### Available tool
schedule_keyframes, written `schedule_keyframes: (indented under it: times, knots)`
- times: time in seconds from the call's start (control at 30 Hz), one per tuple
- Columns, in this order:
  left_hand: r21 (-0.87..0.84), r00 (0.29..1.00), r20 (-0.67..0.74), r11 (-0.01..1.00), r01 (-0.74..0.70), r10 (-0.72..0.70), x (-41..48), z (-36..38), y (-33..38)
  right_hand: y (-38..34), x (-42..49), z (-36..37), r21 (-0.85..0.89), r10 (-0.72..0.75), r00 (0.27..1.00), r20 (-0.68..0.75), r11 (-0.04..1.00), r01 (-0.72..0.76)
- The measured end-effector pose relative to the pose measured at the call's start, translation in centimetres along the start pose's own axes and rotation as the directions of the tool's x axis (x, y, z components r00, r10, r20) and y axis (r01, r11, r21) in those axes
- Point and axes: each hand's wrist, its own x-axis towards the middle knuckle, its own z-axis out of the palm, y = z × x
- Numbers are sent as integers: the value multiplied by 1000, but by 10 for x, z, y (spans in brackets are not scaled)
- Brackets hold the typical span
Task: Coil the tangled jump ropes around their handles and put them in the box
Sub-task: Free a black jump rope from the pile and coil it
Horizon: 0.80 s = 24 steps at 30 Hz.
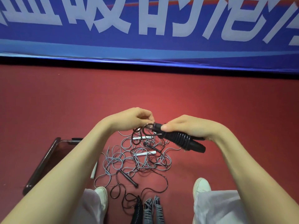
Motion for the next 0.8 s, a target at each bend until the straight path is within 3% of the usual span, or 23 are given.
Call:
schedule_keyframes:
  times: [0.1,0.2,0.27,0.37,0.43,0.53,0.6,0.7,0.8]
  knots:
    - [75,994,-102,996,50,-43,6,19,9,4,13,16,-468,52,992,-118,878,-101]
    - [83,950,-311,996,46,-18,14,38,16,8,23,28,-700,-65,912,-404,664,-262]
    - [-51,897,-440,999,18,-38,17,41,19,9,24,23,-702,-184,813,-552,629,-334]
    - [33,855,-517,999,-18,33,19,41,27,13,23,13,-679,-327,664,-673,630,-378]
    - [-35,841,-539,995,-91,58,19,44,32,14,23,11,-656,-356,612,-706,653,-378]
    - [-350,850,-527,909,-227,10,17,47,34,14,22,7,-614,-353,568,-744,698,-370]
    - [-524,878,-477,816,-244,-44,16,48,35,15,20,3,-582,-339,554,-761,734,-350]
    - [-628,920,-380,757,-182,-94,14,44,33,14,14,-2,-524,-316,547,-775,806,-277]
    - [-701,958,-275,699,-143,-80,13,38,31,13,9,-5,-383,-276,562,-780,920,-80]
